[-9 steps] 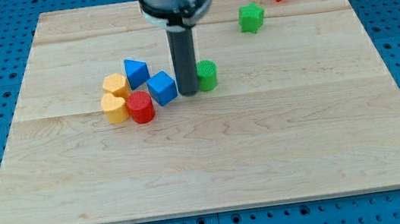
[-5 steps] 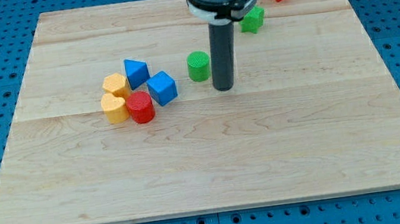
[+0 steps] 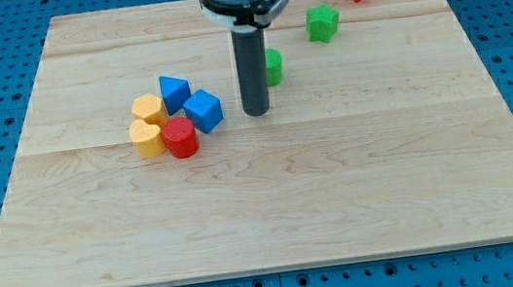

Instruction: Move the yellow towards the top side of the board

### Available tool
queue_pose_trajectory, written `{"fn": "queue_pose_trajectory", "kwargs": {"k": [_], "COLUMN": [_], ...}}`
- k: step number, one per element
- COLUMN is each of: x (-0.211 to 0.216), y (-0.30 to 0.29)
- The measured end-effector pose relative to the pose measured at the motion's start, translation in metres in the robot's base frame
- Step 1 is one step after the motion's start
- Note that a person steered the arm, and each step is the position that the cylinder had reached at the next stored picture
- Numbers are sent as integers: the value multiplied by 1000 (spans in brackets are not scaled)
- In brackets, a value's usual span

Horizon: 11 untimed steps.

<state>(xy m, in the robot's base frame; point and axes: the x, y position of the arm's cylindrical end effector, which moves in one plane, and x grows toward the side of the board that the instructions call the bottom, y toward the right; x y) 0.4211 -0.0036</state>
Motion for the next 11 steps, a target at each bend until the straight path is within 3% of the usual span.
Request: {"fn": "queue_pose_trajectory", "kwargs": {"k": [1, 3, 5, 6, 9, 11], "x": [5, 52, 52, 51, 22, -29], "y": [-47, -80, -144, -149, -151, -199]}}
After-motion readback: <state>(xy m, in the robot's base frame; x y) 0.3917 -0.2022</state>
